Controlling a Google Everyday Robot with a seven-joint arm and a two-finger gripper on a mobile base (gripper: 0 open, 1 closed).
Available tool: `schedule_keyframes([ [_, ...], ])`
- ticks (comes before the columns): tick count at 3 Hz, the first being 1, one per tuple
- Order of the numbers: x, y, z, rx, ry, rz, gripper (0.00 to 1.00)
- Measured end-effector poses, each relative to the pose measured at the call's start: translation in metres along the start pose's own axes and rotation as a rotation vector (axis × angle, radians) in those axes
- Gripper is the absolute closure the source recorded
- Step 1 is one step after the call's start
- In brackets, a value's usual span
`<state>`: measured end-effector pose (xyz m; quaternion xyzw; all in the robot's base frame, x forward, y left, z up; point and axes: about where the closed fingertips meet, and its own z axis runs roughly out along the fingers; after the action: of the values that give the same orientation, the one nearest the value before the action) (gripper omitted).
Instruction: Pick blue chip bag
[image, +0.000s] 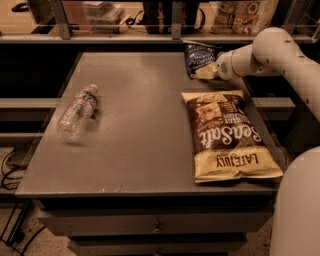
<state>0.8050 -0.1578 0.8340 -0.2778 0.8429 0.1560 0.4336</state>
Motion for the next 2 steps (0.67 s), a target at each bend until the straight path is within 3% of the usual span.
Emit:
schedule_keyframes([
  [1, -0.0016, 0.0, -0.0011, 0.0, 0.0, 0.0, 1.0],
  [2, -0.0024, 0.0001, -0.0017, 0.0, 0.0, 0.0, 1.0],
])
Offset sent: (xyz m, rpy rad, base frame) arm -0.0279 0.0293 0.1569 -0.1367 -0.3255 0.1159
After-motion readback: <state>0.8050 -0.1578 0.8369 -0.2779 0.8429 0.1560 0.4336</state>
